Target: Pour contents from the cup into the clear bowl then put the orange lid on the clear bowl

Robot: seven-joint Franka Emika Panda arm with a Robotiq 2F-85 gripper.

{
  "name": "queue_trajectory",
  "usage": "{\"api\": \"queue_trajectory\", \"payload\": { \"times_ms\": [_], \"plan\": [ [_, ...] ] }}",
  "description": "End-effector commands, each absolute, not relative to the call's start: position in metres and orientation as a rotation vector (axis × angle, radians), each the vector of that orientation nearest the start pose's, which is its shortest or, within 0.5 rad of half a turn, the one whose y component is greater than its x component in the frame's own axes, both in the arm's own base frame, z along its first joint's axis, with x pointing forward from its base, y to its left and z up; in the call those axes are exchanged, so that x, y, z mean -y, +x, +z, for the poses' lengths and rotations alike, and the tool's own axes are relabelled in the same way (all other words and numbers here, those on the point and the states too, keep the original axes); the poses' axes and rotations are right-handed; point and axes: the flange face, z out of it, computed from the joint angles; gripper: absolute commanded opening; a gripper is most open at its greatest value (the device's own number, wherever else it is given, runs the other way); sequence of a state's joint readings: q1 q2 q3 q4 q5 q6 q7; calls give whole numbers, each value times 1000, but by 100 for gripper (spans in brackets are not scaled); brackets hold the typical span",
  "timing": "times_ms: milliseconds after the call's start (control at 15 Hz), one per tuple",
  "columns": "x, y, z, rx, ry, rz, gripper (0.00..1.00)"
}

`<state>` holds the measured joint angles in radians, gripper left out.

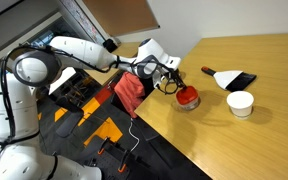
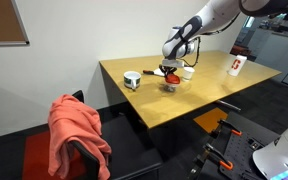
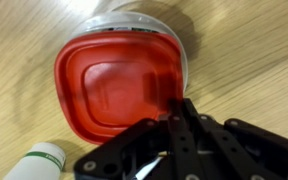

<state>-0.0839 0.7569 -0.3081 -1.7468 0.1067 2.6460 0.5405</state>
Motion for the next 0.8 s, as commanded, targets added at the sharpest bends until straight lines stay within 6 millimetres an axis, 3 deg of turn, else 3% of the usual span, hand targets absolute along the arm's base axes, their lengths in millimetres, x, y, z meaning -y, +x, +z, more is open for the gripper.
{"api": "queue_trajectory", "payload": {
  "times_ms": [0,733],
  "plan": [
    [242,634,184,-1489,-2894,-239,2],
    [241,638,183,-1492,-2844,-247,2]
  ]
}}
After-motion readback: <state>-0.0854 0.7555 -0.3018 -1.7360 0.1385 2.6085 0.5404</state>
